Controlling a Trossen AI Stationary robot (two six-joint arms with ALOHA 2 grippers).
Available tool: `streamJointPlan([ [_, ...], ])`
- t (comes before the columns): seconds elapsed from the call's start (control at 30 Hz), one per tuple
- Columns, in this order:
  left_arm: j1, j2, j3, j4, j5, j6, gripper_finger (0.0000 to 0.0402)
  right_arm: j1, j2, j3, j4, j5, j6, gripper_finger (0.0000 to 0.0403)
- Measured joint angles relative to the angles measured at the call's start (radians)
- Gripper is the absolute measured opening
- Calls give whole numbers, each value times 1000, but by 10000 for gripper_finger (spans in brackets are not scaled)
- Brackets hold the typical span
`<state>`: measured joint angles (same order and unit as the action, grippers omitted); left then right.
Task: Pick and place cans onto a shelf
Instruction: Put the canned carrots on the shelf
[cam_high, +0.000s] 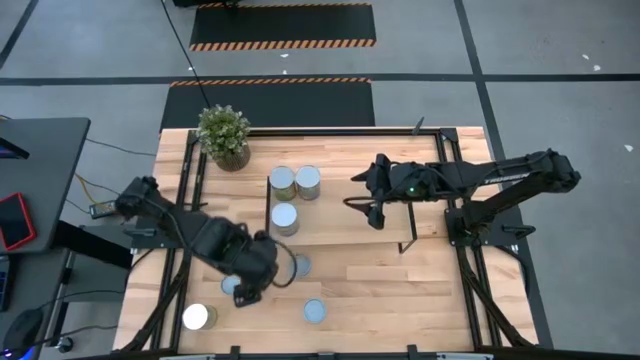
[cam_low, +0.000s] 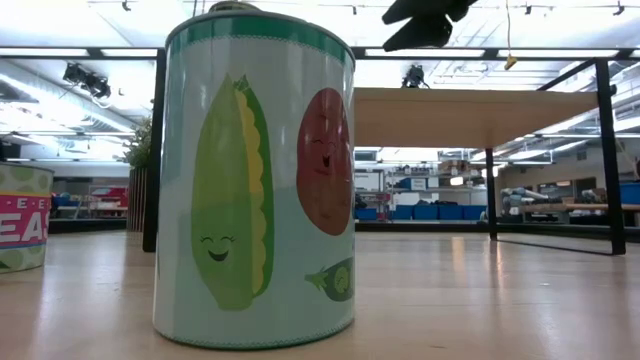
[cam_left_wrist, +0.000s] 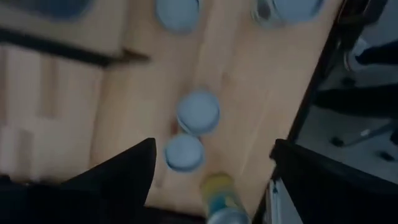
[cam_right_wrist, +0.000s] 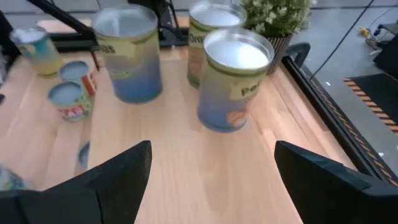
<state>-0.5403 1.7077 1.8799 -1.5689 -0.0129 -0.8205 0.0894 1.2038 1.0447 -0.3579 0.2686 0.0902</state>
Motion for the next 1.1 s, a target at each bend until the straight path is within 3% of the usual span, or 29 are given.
streamJointPlan([
  [0.23, -124, 0, -138, 85, 103, -134, 300, 52, -12, 0, -2, 4, 43, 347],
  [0.63, -218, 0, -459, 198, 483, -194, 291, 100, -12, 0, -4, 27, 128, 347],
  [0.8, -249, 0, -467, 212, 507, -163, 297, 122, -12, 0, -4, 31, 159, 347],
  [1.1, -322, 0, -467, 206, 508, -128, 363, 153, -12, 0, -4, 92, 203, 347],
])
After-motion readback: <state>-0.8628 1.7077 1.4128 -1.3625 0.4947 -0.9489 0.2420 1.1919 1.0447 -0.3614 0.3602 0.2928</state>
